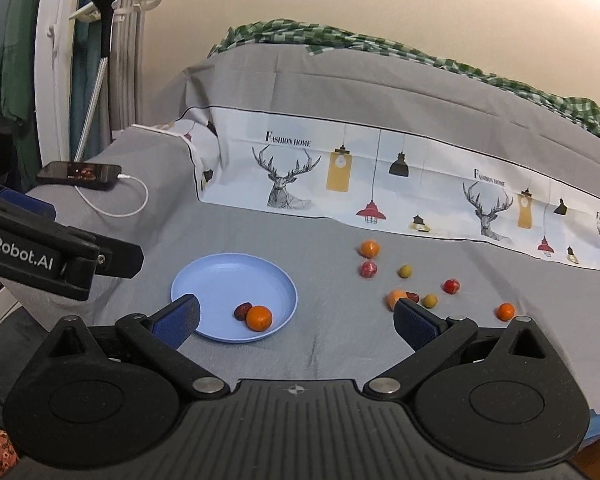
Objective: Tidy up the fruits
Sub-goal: 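Lift both tools back from the plate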
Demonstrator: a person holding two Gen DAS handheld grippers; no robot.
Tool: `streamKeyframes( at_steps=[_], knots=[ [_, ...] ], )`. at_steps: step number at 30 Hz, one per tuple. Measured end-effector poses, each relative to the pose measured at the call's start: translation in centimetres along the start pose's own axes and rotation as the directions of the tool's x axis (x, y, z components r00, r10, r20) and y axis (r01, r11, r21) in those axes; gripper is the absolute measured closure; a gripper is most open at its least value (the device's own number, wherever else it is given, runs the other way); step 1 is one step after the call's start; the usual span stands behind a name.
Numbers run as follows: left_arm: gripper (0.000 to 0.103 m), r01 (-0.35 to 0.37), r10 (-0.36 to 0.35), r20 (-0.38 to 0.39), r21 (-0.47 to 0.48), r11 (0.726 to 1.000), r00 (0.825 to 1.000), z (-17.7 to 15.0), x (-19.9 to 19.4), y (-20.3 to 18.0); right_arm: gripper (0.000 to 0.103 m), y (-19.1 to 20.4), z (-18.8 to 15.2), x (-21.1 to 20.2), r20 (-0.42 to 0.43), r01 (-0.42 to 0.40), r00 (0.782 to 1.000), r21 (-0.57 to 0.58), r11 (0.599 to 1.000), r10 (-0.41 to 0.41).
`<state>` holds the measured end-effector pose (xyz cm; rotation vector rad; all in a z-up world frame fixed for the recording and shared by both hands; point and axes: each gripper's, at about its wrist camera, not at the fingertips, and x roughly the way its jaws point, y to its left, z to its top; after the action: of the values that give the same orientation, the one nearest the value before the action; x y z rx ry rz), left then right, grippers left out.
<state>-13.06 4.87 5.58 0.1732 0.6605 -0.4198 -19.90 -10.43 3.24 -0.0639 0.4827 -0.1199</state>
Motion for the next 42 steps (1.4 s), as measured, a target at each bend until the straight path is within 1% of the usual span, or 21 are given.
streamKeyframes(
  at_steps=[3,8,19,30,36,42],
  knots=[
    [0.001,-0.002,0.001,0.011,0.008,1.0,1.0,0.0,-0.4,-0.3,0.001,-0.1,-0.1,-0.4,0.009,0.0,1.0,0.002,1.0,0.0],
    [0.001,-0.001,0.001,0.004,0.017,1.0,1.0,0.0,-0.3,-0.5,0.001,-0.2,-0.3,-0.6,0.011,-0.002,1.0,0.008,1.0,0.002],
    [0.001,0.002,-0.001,-0.028,0.02,1.0,1.0,-0.1,1.0,-0.1,0.001,-0.4,-0.3,0.8,-0.029,-0.011,1.0,0.04,0.999,0.012],
    [0.001,-0.003,0.006,-0.079,0.042,0.999,0.997,0.0,3.3,-0.4,0.001,-1.4,-0.9,2.7,-0.082,-0.017,0.996,0.093,0.995,0.025],
    [0.0,-0.007,0.013,-0.105,0.056,0.998,0.994,0.3,4.9,-0.9,0.001,-2.6,-1.2,4.0,-0.117,-0.005,0.993,0.144,0.99,0.022],
    [0.0,0.005,0.003,-0.119,0.069,0.998,0.993,1.1,6.6,-1.9,0.001,-4.0,-1.5,5.4,-0.151,0.021,0.988,0.202,0.979,0.01]
  ],
)
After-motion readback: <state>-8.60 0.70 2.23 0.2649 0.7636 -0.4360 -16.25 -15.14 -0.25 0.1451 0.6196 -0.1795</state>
